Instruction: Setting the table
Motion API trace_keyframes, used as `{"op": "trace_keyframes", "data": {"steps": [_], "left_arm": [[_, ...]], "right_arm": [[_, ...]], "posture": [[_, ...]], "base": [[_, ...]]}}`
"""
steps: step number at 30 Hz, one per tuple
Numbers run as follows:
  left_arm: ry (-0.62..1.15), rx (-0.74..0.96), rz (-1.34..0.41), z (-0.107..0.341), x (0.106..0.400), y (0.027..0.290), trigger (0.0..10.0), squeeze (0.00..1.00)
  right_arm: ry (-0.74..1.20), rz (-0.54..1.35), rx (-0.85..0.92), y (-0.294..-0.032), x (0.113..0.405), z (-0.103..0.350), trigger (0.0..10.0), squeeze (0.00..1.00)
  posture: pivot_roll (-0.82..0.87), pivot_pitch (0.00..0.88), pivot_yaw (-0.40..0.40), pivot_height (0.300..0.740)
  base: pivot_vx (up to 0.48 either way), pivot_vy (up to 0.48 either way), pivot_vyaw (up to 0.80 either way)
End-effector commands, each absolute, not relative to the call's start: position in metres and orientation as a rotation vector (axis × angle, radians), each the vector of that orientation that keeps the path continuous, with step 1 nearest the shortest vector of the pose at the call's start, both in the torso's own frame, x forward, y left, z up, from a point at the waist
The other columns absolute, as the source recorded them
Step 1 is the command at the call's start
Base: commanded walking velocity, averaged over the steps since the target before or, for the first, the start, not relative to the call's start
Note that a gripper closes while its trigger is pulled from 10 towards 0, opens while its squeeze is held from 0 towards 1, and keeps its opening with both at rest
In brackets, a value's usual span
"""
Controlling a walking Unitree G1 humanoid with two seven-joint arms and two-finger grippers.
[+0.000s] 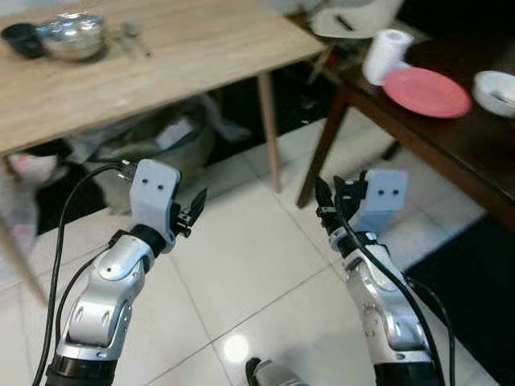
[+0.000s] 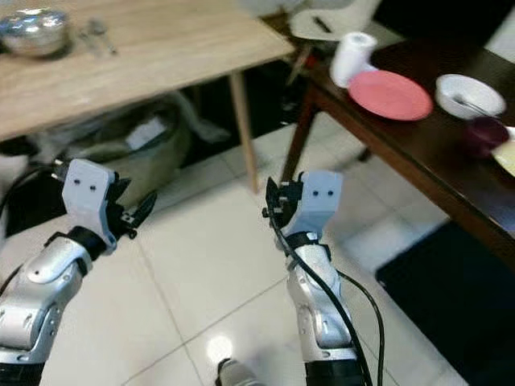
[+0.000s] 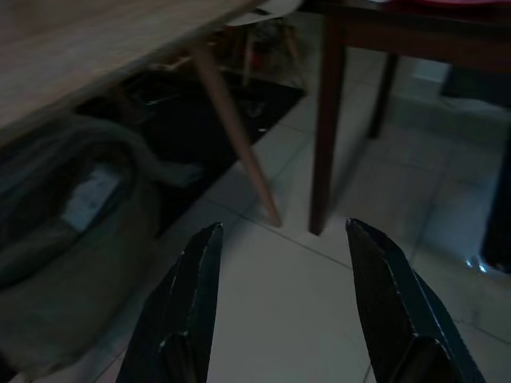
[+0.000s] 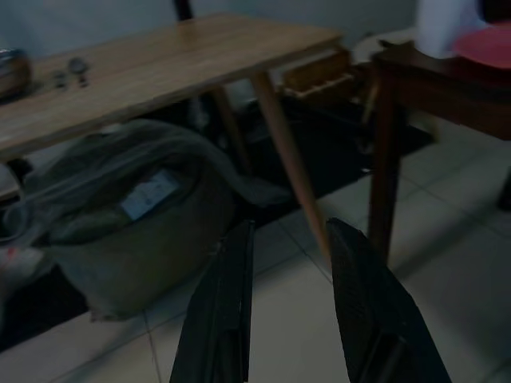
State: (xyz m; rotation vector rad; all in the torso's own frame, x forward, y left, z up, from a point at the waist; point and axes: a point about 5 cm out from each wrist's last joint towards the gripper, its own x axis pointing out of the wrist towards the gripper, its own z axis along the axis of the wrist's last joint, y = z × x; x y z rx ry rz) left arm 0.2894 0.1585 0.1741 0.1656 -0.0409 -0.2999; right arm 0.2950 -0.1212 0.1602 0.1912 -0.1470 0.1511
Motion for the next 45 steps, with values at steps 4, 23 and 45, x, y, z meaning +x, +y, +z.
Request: {"op": "trace_keyframes", "data": {"steps": [4,23,45], "left_arm": [[-0.021,0.15,-0.318,0.1719,0.2875,0.1537,10.0,0.0],[0.002,0.133,-0.296,0.168,0.2886,0.1609,10.0,0.0],[-0.01,0.132,-0.312,0.1697,0.2911,0.1571,10.0,0.0]], "right_arm": [[-0.138,0.144,0.192,-0.1217,0.2934,0.1584,10.0,0.0],[-0.142,0.15,0.185,-0.1208,0.293,0.1601,10.0,0.0],[-0.137,0.149,0.187,-0.1209,0.2934,0.1598,10.0,0.0]], "posture": [[-0.1,0.08,0.059,0.74],[-0.1,0.086,0.055,0.74],[-0.1,0.085,0.055,0.74]], "base": [[0.0,0.0,-0.8],[0.0,0.0,-0.8],[0.0,0.0,-0.8]]}}
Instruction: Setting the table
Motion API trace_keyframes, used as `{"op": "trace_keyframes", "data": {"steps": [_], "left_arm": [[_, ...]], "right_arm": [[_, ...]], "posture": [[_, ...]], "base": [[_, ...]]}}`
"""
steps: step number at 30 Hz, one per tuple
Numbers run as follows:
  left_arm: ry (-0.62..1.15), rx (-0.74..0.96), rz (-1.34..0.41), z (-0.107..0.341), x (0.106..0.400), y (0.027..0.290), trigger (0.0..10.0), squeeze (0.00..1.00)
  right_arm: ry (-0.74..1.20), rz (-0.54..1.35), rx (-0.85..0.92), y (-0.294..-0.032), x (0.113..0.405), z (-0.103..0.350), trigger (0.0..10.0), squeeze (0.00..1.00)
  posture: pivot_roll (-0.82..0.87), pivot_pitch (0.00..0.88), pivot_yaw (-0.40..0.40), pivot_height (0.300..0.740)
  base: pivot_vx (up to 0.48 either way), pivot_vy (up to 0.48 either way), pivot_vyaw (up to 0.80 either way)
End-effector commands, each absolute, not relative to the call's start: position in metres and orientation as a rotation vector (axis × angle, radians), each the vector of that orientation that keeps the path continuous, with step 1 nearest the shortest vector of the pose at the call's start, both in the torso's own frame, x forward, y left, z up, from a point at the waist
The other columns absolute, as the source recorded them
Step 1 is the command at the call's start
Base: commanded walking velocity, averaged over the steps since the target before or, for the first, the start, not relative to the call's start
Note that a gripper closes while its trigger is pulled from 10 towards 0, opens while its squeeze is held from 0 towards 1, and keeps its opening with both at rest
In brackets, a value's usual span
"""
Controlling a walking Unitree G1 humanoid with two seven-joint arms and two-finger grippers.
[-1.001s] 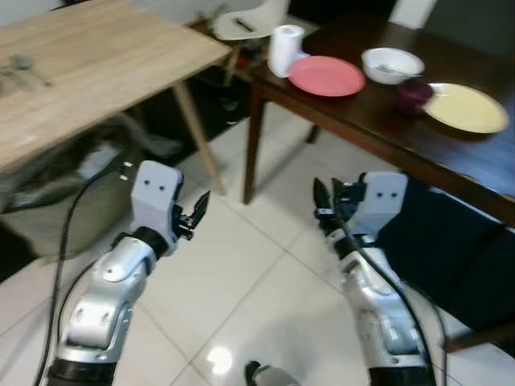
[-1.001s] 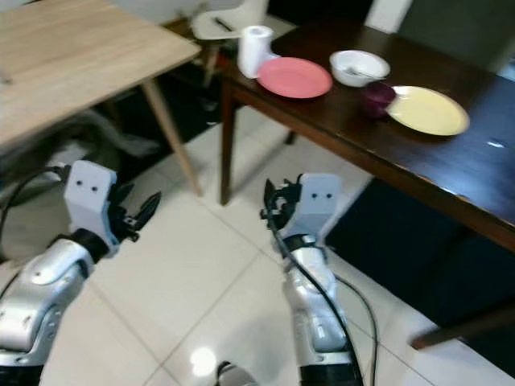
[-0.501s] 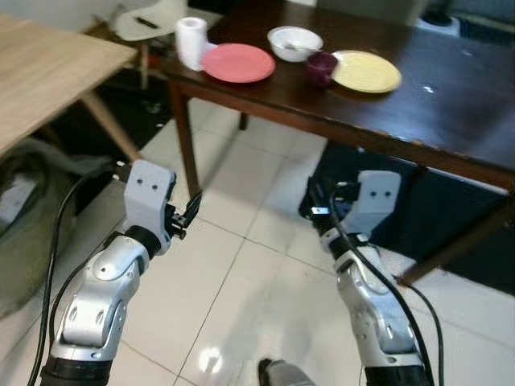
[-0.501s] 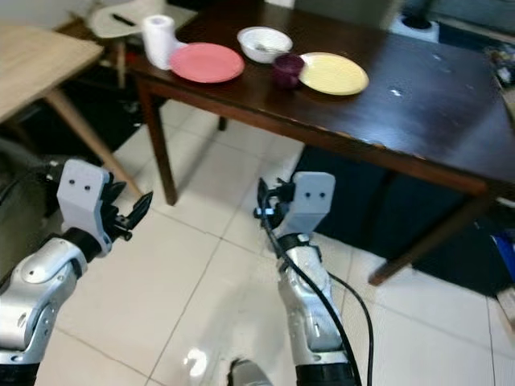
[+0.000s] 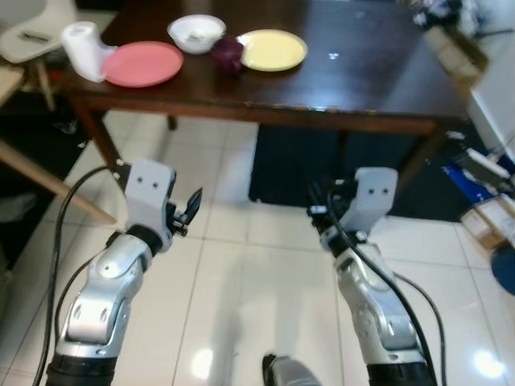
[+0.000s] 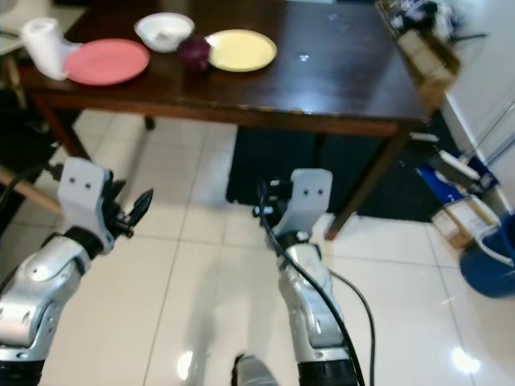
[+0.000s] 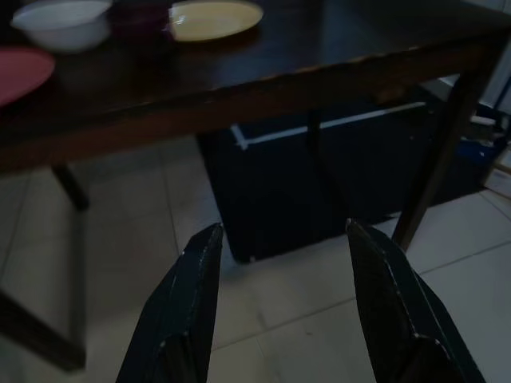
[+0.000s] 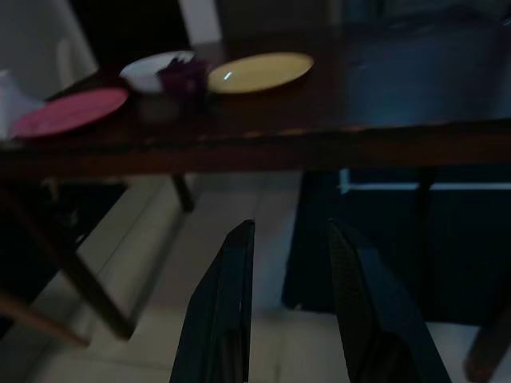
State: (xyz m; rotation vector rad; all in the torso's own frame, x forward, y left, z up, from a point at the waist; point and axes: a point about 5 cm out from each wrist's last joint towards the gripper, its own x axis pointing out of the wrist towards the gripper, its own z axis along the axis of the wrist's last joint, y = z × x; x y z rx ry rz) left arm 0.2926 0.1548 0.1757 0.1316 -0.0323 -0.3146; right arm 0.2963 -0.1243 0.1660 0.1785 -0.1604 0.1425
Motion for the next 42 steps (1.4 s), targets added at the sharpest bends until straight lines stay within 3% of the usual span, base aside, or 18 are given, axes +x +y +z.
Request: {"op": "trace_keyframes", "data": {"steps": [1,15,36,42], "left_arm": [[-0.011,0.132,-0.312,0.17,0.291,0.157,10.0,0.0],[-0.037,0.166,-0.267,0.17,0.295,0.16,10.0,0.0],[-0.063,0.159,-0.231,0.174,0.298,0.157,10.0,0.0],[-0.089,0.186,-0.182,0.177,0.296,0.162,10.0,0.0]], "right_arm": [[-0.137,0.149,0.187,-0.121,0.293,0.16,10.0,0.0],[-0.171,0.204,0.208,-0.115,0.293,0.167,10.0,0.0],[-0.202,0.29,0.212,-0.109,0.289,0.175,10.0,0.0],[-0.191,0.439,0.196,-0.104,0.287,0.179,10.0,0.0]], "posture": [[-0.1,0.085,0.055,0.74],[-0.1,0.084,0.057,0.74],[-0.11,0.074,0.055,0.74],[-0.1,0.071,0.044,0.74]], "base": [[0.0,0.0,-0.8],[0.06,0.0,-0.63],[0.48,0.0,0.0],[0.48,0.0,0.0]]}}
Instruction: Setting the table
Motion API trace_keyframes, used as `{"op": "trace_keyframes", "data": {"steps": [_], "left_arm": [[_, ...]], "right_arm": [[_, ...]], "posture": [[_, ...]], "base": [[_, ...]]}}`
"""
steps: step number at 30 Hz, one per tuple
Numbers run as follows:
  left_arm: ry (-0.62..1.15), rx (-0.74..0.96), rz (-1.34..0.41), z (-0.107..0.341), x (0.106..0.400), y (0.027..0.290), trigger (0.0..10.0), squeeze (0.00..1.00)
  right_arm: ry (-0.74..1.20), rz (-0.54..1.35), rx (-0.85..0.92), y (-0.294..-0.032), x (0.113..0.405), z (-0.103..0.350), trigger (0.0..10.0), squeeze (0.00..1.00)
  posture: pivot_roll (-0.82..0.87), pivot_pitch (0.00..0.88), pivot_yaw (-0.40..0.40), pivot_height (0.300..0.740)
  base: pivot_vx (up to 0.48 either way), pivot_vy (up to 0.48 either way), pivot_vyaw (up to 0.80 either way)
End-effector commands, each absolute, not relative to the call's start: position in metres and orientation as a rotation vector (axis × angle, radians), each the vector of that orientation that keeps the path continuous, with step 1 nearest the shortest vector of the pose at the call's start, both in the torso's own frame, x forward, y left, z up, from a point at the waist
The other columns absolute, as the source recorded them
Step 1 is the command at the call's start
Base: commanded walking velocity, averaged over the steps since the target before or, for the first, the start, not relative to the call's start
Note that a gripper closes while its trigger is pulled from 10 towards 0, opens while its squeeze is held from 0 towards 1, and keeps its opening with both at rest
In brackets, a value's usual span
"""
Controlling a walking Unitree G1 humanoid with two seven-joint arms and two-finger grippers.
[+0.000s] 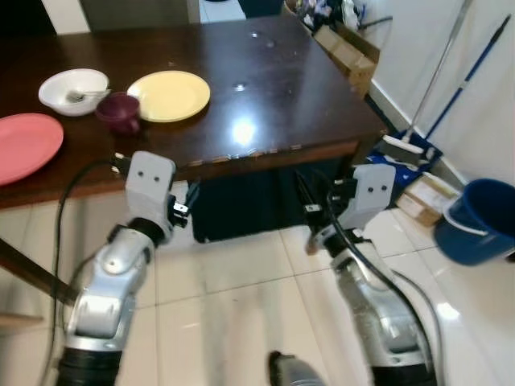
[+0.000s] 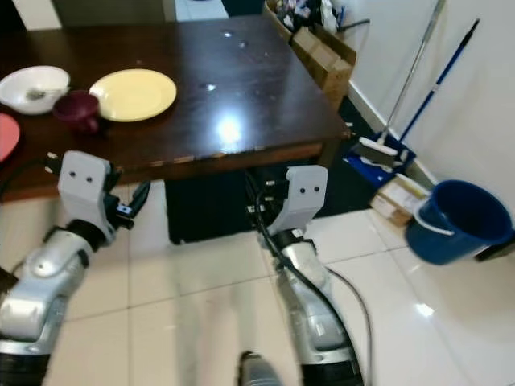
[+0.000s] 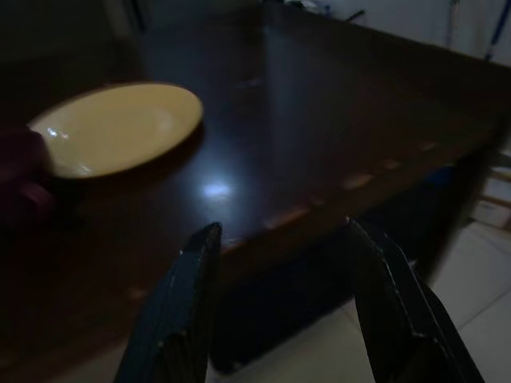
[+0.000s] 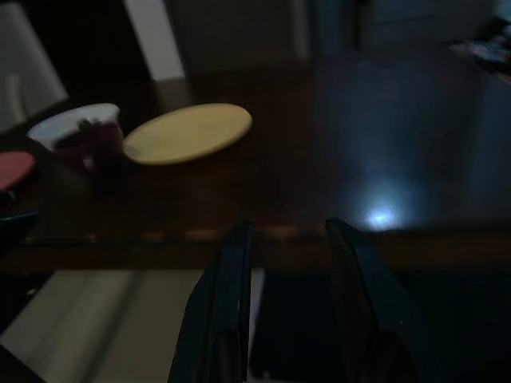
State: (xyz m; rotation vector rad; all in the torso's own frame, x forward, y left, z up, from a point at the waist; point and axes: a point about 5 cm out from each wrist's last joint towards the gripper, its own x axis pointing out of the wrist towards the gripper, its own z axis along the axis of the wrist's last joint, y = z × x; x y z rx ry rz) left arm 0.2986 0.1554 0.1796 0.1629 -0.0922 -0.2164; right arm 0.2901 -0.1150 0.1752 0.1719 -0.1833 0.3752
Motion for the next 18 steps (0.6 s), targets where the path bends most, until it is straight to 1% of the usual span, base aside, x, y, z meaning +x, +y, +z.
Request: {"op": "trace_keyframes", "data": {"steps": [1,7,12,14,18], "left_arm": [[-0.101,0.203,-0.17,0.178,0.295,0.164,10.0,0.0],[-0.102,0.196,-0.124,0.18,0.291,0.173,10.0,0.0],[-0.101,0.192,-0.12,0.18,0.291,0.173,10.0,0.0],[-0.128,0.154,-0.112,0.187,0.293,0.171,10.0,0.0],[-0.147,0.147,-0.116,0.191,0.294,0.171,10.0,0.0]], "right_arm": [[-0.19,0.459,0.198,-0.103,0.286,0.179,10.0,0.0],[-0.19,0.483,0.189,-0.103,0.288,0.181,10.0,0.0],[-0.187,0.487,0.191,-0.103,0.29,0.181,10.0,0.0],[-0.175,0.491,0.198,-0.104,0.291,0.18,10.0,0.0],[-0.169,0.481,0.217,-0.106,0.293,0.18,10.0,0.0]], "posture": [[-0.1,0.07,0.042,0.74],[-0.09,0.071,0.033,0.74],[-0.09,0.073,0.031,0.74],[-0.09,0.075,0.031,0.74],[-0.08,0.075,0.031,0.74]], "base": [[0.48,0.0,0.0],[0.48,0.0,0.0],[0.48,0.0,0.0],[0.48,0.0,0.0],[0.48,0.0,0.0]]}}
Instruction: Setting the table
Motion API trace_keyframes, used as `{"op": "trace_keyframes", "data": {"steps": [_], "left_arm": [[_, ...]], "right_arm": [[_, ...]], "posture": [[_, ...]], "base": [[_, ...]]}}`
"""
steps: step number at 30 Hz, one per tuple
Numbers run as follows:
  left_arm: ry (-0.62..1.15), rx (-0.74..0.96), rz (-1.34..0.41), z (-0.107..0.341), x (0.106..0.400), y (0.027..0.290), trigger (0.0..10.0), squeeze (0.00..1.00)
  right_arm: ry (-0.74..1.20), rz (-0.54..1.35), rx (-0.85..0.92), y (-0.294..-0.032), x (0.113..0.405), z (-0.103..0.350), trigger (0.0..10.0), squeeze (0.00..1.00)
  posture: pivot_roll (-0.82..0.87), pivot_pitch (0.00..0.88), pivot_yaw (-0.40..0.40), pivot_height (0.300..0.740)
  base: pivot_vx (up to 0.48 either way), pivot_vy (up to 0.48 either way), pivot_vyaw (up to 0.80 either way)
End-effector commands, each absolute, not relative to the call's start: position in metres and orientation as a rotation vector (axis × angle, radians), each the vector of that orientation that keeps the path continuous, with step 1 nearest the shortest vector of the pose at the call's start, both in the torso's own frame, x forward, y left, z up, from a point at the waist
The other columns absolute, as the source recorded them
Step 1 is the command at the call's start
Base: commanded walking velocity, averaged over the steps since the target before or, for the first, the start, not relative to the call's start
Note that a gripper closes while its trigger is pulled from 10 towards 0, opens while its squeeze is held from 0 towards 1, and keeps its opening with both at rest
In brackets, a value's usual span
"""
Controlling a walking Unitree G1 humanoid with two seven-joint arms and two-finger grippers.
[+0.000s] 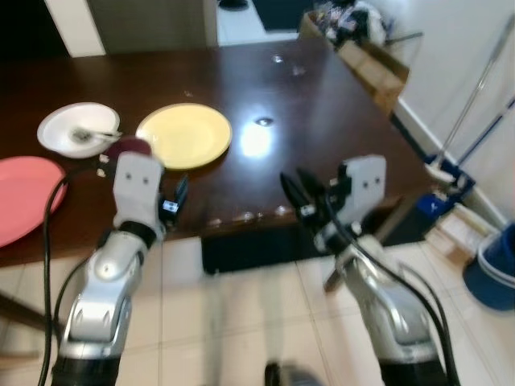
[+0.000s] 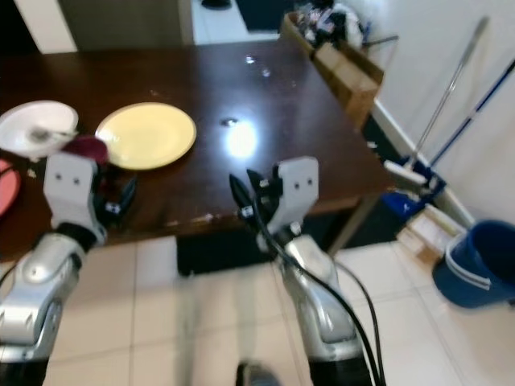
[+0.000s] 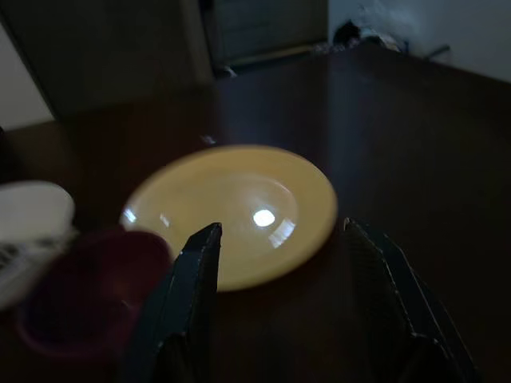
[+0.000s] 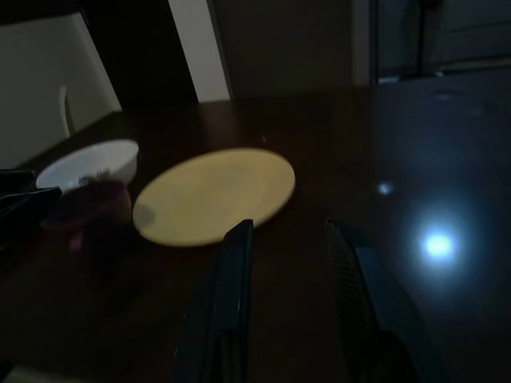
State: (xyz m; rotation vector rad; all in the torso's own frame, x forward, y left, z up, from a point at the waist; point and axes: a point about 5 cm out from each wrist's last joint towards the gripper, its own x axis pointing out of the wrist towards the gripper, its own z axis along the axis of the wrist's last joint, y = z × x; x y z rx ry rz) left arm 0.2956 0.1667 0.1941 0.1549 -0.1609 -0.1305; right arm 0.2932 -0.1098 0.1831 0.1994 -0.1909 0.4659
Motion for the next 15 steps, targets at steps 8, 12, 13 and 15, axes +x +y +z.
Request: {"op": "trace_keyframes", "data": {"steps": [8,12,13,15], "left_arm": [[-0.189,0.202,-0.175,0.205,0.295,0.172,10.0,0.0],[-0.203,0.229,-0.222,0.21,0.295,0.167,10.0,0.0],[-0.203,0.229,-0.222,0.21,0.295,0.167,10.0,0.0],[-0.207,0.239,-0.235,0.211,0.296,0.165,10.0,0.0]], "right_arm": [[-0.144,0.479,0.263,-0.11,0.303,0.178,10.0,0.0],[-0.11,0.472,0.292,-0.11,0.313,0.174,10.0,0.0],[-0.11,0.472,0.292,-0.11,0.313,0.174,10.0,0.0],[-0.097,0.475,0.312,-0.109,0.316,0.173,10.0,0.0]], "posture": [[-0.07,0.079,0.027,0.74],[-0.07,0.081,0.027,0.74],[-0.07,0.081,0.027,0.74],[-0.07,0.081,0.027,0.74]], "base": [[0.449,0.0,0.0],[0.423,0.0,0.0],[0.42,0.0,0.0],[0.39,0.0,0.0]]}}
